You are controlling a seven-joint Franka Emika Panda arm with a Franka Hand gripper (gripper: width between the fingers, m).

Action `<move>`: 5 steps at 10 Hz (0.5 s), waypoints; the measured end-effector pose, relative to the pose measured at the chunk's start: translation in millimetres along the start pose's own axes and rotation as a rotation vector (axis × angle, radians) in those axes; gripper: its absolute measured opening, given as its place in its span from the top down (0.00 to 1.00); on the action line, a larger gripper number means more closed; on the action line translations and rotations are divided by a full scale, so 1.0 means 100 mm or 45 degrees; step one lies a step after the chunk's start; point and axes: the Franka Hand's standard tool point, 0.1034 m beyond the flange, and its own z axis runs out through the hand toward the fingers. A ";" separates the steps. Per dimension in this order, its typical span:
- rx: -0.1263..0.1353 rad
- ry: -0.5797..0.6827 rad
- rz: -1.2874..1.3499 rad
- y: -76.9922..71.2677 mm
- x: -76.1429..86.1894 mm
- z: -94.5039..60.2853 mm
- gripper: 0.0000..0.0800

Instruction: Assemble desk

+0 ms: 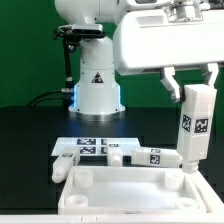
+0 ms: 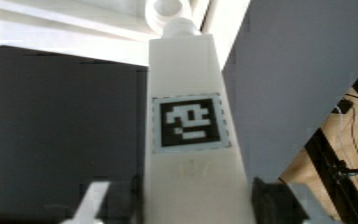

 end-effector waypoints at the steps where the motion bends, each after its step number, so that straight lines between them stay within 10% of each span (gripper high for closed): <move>1: 0.000 -0.010 0.005 0.03 -0.01 0.08 0.64; 5: -0.004 0.003 0.010 0.06 -0.05 0.28 0.64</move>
Offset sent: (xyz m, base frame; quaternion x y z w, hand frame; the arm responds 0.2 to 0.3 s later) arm 0.0074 0.0033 -0.0107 -0.0075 0.0303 0.0091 0.9995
